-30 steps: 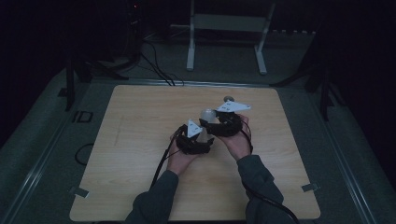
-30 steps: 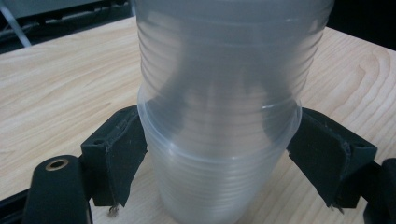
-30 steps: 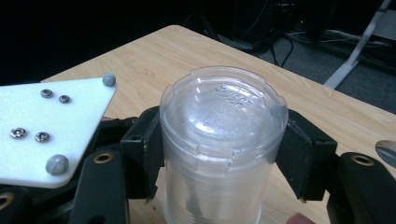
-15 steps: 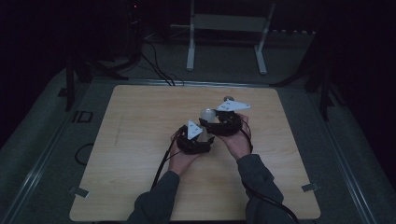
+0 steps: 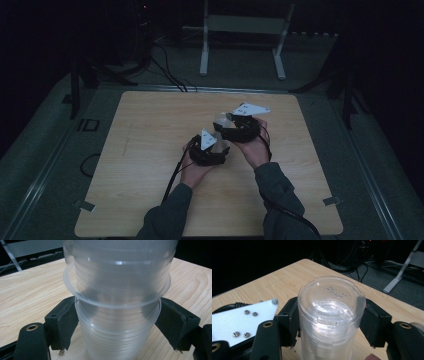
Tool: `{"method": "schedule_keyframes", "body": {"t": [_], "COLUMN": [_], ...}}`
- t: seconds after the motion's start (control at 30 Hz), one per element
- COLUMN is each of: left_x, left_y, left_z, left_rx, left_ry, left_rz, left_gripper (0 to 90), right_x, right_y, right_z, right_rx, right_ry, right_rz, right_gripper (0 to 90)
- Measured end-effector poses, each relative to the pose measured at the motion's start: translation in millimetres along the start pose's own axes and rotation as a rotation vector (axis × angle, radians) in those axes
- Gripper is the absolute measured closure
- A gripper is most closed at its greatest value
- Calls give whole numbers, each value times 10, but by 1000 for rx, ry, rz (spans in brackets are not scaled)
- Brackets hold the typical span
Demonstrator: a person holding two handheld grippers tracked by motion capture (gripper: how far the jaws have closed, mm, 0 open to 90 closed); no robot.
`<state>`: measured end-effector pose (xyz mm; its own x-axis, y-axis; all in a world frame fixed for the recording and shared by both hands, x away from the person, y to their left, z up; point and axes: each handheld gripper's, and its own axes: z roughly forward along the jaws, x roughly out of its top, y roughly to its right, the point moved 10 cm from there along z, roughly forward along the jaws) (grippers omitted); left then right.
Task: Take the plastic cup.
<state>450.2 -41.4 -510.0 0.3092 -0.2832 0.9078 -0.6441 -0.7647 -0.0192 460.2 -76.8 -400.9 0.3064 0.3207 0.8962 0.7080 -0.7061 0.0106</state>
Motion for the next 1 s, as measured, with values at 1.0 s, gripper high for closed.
{"method": "schedule_keyframes", "body": {"t": [1.0], "left_x": [16], "left_y": [-15], "left_z": [-214], "left_rx": [-29], "left_ry": [-4], "left_rz": [-45], "left_gripper": [190], "right_x": [314], "right_y": [10], "right_z": [-196], "right_rx": [4], "right_ry": [68], "right_rz": [-2], "right_gripper": [387]}}
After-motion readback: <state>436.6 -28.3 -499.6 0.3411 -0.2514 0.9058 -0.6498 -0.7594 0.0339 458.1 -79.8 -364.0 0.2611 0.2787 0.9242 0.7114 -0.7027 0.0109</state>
